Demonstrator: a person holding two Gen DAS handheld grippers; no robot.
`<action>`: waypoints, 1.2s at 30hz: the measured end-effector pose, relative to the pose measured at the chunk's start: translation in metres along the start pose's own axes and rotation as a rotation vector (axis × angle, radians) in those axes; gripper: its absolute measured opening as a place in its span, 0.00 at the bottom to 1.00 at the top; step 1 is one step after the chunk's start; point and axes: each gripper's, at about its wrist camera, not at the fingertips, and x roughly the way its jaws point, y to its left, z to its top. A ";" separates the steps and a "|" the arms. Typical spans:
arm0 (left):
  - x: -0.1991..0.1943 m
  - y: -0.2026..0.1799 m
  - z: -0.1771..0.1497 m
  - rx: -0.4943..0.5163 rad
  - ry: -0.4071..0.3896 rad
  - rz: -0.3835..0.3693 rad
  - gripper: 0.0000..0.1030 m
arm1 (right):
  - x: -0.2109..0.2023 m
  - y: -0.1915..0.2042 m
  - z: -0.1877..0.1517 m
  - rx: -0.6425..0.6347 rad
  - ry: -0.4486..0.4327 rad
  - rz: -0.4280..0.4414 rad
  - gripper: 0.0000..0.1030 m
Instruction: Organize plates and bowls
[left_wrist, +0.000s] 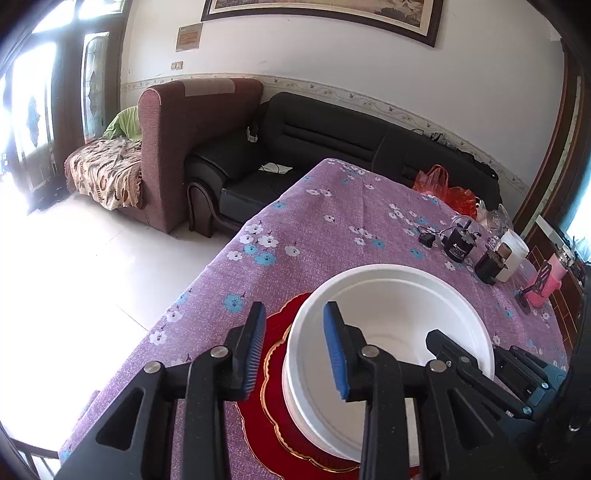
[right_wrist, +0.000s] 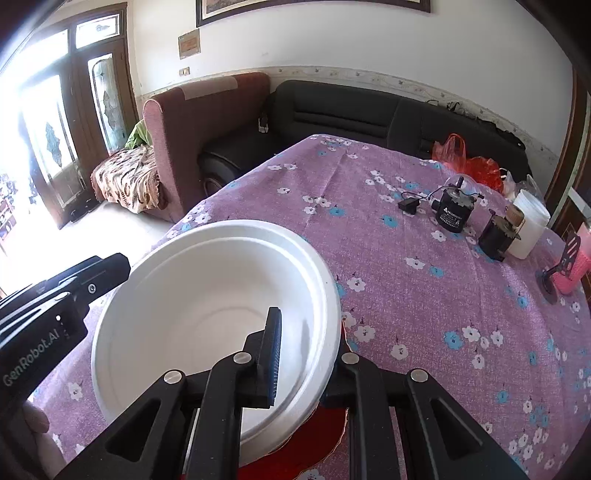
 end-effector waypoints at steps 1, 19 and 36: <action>-0.003 0.001 0.000 -0.003 -0.007 -0.001 0.38 | 0.000 0.001 -0.001 -0.001 -0.007 -0.005 0.18; -0.071 0.013 -0.008 -0.038 -0.169 -0.023 0.73 | -0.050 -0.004 0.006 0.075 -0.199 0.014 0.78; -0.151 -0.036 -0.038 -0.034 -0.417 0.156 1.00 | -0.129 -0.043 -0.073 0.115 -0.362 -0.213 1.00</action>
